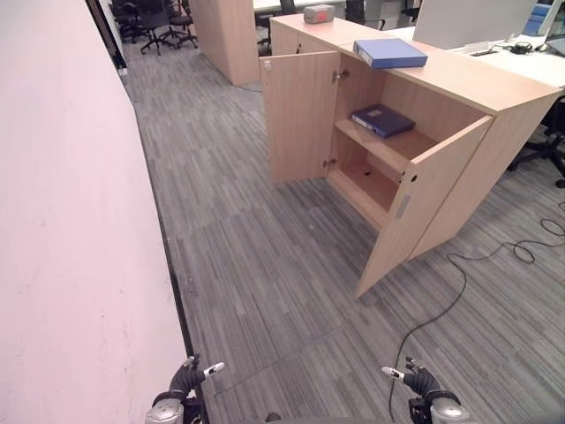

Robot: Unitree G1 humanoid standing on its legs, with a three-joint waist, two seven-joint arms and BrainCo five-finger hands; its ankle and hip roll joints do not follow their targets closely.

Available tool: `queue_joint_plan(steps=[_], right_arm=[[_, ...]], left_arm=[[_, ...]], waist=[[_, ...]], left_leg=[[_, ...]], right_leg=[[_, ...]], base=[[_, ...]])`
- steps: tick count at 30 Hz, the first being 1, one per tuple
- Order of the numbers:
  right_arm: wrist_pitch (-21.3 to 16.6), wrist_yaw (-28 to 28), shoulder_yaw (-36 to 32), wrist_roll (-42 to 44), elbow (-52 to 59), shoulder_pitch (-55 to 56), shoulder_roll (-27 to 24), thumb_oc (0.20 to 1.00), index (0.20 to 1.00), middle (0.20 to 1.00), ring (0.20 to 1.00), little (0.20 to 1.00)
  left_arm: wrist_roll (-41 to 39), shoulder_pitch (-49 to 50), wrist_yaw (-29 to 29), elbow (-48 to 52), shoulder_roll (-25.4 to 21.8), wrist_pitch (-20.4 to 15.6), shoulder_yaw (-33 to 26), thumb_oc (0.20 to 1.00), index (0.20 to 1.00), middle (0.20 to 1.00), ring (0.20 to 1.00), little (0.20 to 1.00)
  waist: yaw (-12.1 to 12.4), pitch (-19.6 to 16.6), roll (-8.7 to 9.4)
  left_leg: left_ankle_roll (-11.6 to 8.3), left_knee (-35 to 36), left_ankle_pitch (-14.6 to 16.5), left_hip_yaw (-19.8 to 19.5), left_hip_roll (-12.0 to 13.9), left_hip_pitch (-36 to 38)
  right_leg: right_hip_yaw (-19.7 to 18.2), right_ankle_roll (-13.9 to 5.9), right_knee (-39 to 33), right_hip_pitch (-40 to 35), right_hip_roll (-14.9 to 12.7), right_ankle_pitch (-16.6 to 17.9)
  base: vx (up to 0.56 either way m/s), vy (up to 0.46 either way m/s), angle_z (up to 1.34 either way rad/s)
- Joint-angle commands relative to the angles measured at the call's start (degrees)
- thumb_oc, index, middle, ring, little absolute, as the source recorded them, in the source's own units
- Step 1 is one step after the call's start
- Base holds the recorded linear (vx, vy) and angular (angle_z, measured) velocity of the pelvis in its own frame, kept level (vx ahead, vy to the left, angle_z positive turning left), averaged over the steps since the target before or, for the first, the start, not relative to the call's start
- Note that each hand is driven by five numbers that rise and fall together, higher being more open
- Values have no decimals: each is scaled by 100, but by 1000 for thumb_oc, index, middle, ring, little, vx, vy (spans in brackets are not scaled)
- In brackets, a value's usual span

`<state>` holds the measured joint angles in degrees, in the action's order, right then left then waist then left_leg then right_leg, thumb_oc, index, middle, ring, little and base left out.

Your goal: Put the empty folder in the office cabinet

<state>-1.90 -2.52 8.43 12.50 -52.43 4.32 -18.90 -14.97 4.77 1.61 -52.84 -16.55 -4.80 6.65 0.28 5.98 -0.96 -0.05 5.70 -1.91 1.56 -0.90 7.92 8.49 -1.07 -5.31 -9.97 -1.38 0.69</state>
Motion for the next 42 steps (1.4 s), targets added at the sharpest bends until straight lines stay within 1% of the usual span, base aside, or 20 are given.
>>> queue_joint_plan(steps=[1,14,15,17,19,20,21,23,25,26,27,28,29,32,35,36,39,40,41,42], right_arm=[[-121,-85,-121,370,-90,-395,-52,1000,1000,1000,1000,1000],[-123,-86,-211,497,-177,-388,-228,1000,1000,1000,1000,1000],[-136,-84,-214,516,-154,-381,-247,1000,1000,1000,1000,1000],[-178,-86,-198,529,-147,-383,-290,1000,1000,1000,1000,1000],[-179,-83,-206,536,-163,-400,-307,1000,1000,1000,1000,1000],[-180,-97,-215,551,-193,-429,-321,1000,1000,1000,1000,1000],[-149,-121,-269,609,-262,-455,-360,1000,1000,1000,1000,1000],[-129,-131,-284,616,-252,-459,-398,1000,1000,1000,1000,1000],[-119,-174,-224,636,-272,-533,-410,1000,1000,1000,1000,1000],[-121,-174,-223,638,-278,-537,-408,1000,1000,1000,1000,1000],[-128,-192,-191,650,-287,-578,-398,1000,1000,1000,1000,1000],[-144,-265,-71,676,-294,-727,-335,1000,1000,1000,1000,1000],[-167,-294,-25,682,-319,-772,-313,1000,1000,1000,1000,1000],[-140,-289,44,637,-376,-826,-239,1000,1000,1000,1000,1000],[-106,-241,127,524,-364,-796,-147,1000,1000,1000,1000,1000],[-111,-224,152,471,-350,-754,-60,1000,1000,1000,1000,1000],[-116,-203,174,470,-374,-745,23,1000,1000,1000,1000,1000],[-103,-173,139,485,-422,-695,120,1000,1000,1000,1000,1000],[-103,-173,139,485,-422,-693,124,1000,1000,1000,1000,1000],[-102,-144,106,518,-527,-691,191,1000,1000,1000,1000,1000]], left_arm=[[-100,-509,17,-14,-101,-146,10,1000,1000,1000,1000,1000],[-187,-664,30,-69,-167,-132,23,1000,1000,1000,1000,1000],[-191,-682,32,-54,-179,-132,34,1000,1000,1000,1000,1000],[-237,-722,19,17,-196,-148,58,1000,1000,1000,1000,1000],[-273,-731,21,48,-190,-149,51,1000,1000,1000,1000,1000],[-301,-752,35,74,-173,-153,65,1000,1000,1000,1000,1000],[-353,-804,50,114,-138,-164,112,1000,1000,1000,1000,1000],[-318,-803,38,130,-153,-140,141,1000,1000,1000,1000,1000],[-279,-817,48,143,-163,-102,202,1000,1000,1000,1000,1000],[-279,-819,49,142,-165,-102,203,1000,1000,1000,1000,1000],[-283,-833,53,118,-165,-101,208,1000,1000,1000,1000,1000],[-325,-872,102,67,-185,-120,163,1000,1000,1000,1000,1000],[-333,-850,113,37,-181,-132,147,1000,1000,1000,1000,1000],[-297,-769,99,-30,-177,-115,89,1000,1000,1000,1000,1000],[-266,-682,63,-110,-186,-80,43,1000,1000,1000,1000,1000],[-236,-624,67,-146,-214,-77,21,1000,1000,1000,1000,1000],[-212,-619,74,-184,-286,-74,1,1000,1000,1000,1000,1000],[-121,-617,62,-241,-338,-61,-2,1000,1000,1000,1000,1000],[-121,-615,61,-242,-341,-62,-1,1000,1000,1000,1000,1000],[-74,-612,53,-279,-388,-58,3,1000,1000,1000,1000,1000]], waist=[[47,323,106],[-34,509,32],[-37,541,47],[-53,696,130],[-57,745,139],[-27,813,160],[-14,878,171],[64,864,206],[231,880,181],[226,882,202],[284,888,199],[490,912,246],[555,891,244],[740,828,288],[883,715,357],[937,633,417],[963,560,523],[970,440,645],[971,429,659],[969,320,790]], left_leg=[[-604,-70,305,-7,740,132],[-783,-262,127,-189,1050,-73],[-800,-391,150,-215,1078,-163],[-894,-1364,204,-264,1110,-637],[-888,-1694,195,-312,1084,-802],[-865,-2001,28,-359,1072,-1010],[-795,-2155,-286,-303,1132,-1502],[-757,-1812,-298,-226,1107,-1825],[-741,-1342,-561,-377,984,-2224],[-741,-1324,-561,-373,964,-2207],[-743,-1053,-603,-435,910,-2323],[-748,-451,-668,-456,791,-2800],[-750,-333,-712,-391,798,-2951],[-736,-316,-846,-139,859,-3199],[-728,-339,-947,-109,896,-3197],[-749,-425,-1205,-184,932,-3197],[-749,-613,-1320,-90,957,-3237],[-660,-830,-1337,52,868,-3246],[-656,-836,-1330,60,858,-3256],[-511,-877,-1183,223,704,-3170]], right_leg=[[-184,-569,105,58,-630,-148],[-300,-326,336,195,-302,-389],[-308,-293,389,228,-282,-410],[-358,-160,605,305,-232,-513],[-361,-110,657,305,-214,-557],[-370,-68,673,259,-224,-585],[-315,-48,690,160,-238,-701],[-327,-62,666,74,-257,-801],[-417,-53,692,-49,-197,-965],[-411,-53,713,-50,-218,-997],[-481,-45,752,-97,-185,-1111],[-794,11,872,-363,-85,-1497],[-909,3,862,-532,-39,-1603],[-1153,-28,827,-917,-75,-1842],[-1279,-115,767,-1130,-171,-1950],[-1343,-184,792,-1173,-270,-1983],[-1326,-337,846,-1139,-399,-1878],[-1327,-574,957,-1068,-584,-1366],[-1325,-580,946,-1064,-598,-1363],[-1348,-785,1361,-883,-726,-439]], base=[[-11,-64,12],[5,-90,3],[-16,-148,2],[-28,-149,10],[8,-79,18],[112,-66,16],[170,-17,21],[238,28,18],[241,33,17],[208,27,13],[468,56,-2],[612,98,-5],[643,118,-20],[365,123,-43],[447,227,-44],[386,258,-61],[339,238,-46],[392,291,-9],[486,379,9],[219,173,14]])
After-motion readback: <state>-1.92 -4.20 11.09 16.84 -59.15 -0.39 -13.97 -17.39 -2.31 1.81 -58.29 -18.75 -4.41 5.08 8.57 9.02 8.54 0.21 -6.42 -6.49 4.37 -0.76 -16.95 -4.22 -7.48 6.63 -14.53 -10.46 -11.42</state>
